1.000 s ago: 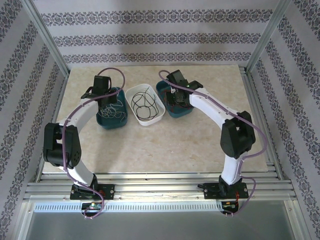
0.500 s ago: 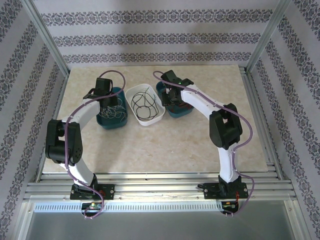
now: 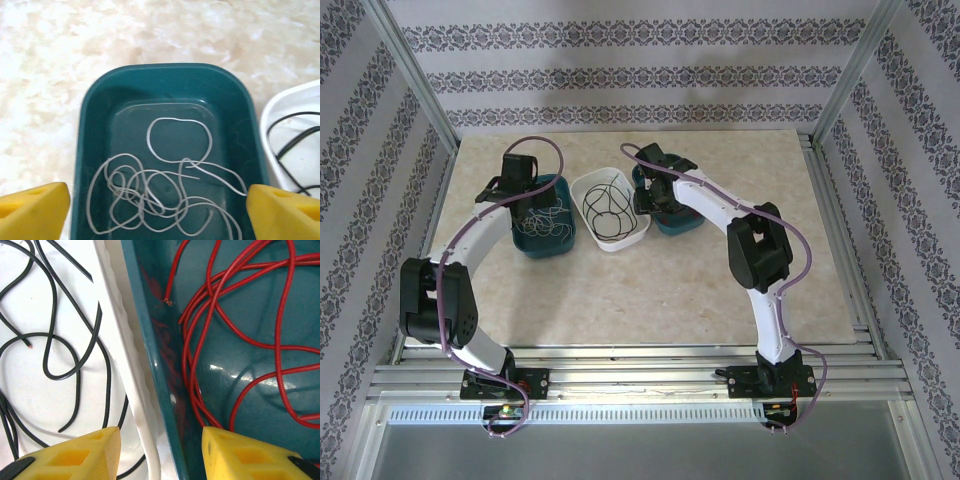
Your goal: Untangle the cables
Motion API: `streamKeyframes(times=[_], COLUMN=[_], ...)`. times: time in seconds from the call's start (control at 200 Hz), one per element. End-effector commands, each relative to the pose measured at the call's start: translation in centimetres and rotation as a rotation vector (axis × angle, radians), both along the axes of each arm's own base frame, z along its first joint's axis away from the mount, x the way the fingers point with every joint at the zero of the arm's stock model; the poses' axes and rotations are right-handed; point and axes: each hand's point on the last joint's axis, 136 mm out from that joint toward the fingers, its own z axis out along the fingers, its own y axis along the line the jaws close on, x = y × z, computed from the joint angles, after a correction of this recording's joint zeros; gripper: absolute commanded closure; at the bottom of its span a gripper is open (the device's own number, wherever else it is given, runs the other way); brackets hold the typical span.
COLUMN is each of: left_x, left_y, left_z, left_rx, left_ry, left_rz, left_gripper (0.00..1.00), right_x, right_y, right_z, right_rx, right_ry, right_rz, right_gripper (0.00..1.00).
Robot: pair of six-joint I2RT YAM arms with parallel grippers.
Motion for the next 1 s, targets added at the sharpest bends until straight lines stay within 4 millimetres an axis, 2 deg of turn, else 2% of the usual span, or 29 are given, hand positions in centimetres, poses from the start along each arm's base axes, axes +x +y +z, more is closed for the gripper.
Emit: streamKeyframes(times=[0.0, 0.17, 0.33, 0.47, 0.655, 0.994], left_x=[-0.7, -0.4, 0.2, 1.0, 2.0, 2.6], left_y=[3.1, 5.1, 5.3, 4.4, 3.2, 1.1], left_z=[0.3, -0.8, -2.7, -4.1, -5.6, -6.4], left_rx=[0.053, -0.025, -0.106, -0.152, -0.204, -0.299], left_ry=[0.016, -0.005, 0.006, 0.024, 0.051, 0.062], left_rz=[0.09, 0.155, 0.147, 0.101, 0.055, -0.03], left_gripper=[0.05, 0.02, 0.04, 0.09, 0.1, 0.13], right_x=[0.4, 0.3, 0.1, -0.3, -0.4, -0.4], right_y=[1.4, 2.1, 2.6, 3.1, 4.3, 5.6], right_z=[0.3, 0.1, -0.1, 0.0, 0.3, 0.6], right_rx=[0.039, 0.048, 0.06, 0.073, 0.1, 0.121], right_ry=[-0.005, -0.01, -0.004, -0.004, -0.004, -0.013], right_rz=[-0.013, -0.035, -0.056, -0.062, -0.053, -0.063], right_gripper=[0.54, 0.55, 0.55, 0.55, 0.54, 0.52])
